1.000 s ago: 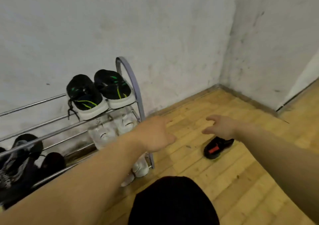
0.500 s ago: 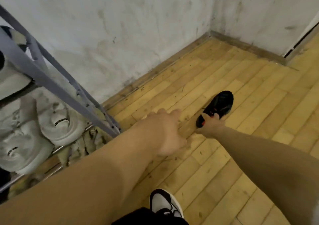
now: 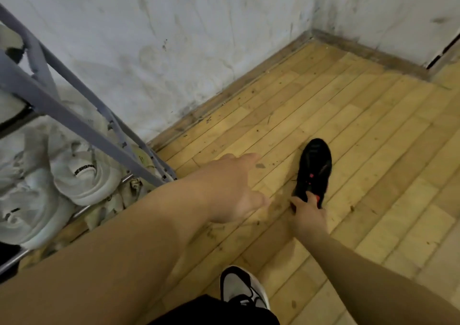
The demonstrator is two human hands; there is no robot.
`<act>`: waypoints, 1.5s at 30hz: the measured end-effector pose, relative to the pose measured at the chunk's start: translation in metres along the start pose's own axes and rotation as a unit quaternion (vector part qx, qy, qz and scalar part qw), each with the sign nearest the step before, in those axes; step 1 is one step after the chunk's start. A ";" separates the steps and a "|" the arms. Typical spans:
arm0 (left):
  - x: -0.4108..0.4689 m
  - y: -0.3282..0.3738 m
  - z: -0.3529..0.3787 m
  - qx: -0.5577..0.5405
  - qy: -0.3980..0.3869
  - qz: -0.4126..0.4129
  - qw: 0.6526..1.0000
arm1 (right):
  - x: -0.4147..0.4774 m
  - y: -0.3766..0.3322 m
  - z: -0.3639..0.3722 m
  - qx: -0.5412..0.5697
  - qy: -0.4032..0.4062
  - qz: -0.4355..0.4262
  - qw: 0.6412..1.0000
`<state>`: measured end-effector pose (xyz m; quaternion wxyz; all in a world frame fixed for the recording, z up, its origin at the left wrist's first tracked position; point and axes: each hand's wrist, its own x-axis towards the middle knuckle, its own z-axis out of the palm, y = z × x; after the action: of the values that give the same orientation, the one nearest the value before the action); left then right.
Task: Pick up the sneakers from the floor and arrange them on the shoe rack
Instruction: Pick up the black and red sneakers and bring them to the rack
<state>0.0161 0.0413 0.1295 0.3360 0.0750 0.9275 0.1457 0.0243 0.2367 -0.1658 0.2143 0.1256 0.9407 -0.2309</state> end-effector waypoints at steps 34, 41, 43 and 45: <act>-0.625 -0.320 0.398 -0.474 0.488 -0.505 0.531 | -0.690 -0.499 0.101 -0.191 -0.079 -0.823 0.529; -0.616 -0.346 0.546 -0.524 0.362 -0.619 0.459 | -0.692 -0.436 0.269 -0.409 -0.237 -0.785 0.400; -0.608 -0.355 0.572 -0.522 0.335 -0.640 0.453 | -0.686 -0.423 0.291 -0.486 -0.297 -0.745 0.347; -0.604 -0.367 0.592 -0.517 0.316 -0.655 0.451 | -0.684 -0.418 0.302 -0.507 -0.335 -0.719 0.336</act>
<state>0.8439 -0.3191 -0.0584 -0.0070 -0.7940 0.4978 0.3489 0.5879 -0.3648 0.0661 0.2851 -0.8206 0.4516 0.2034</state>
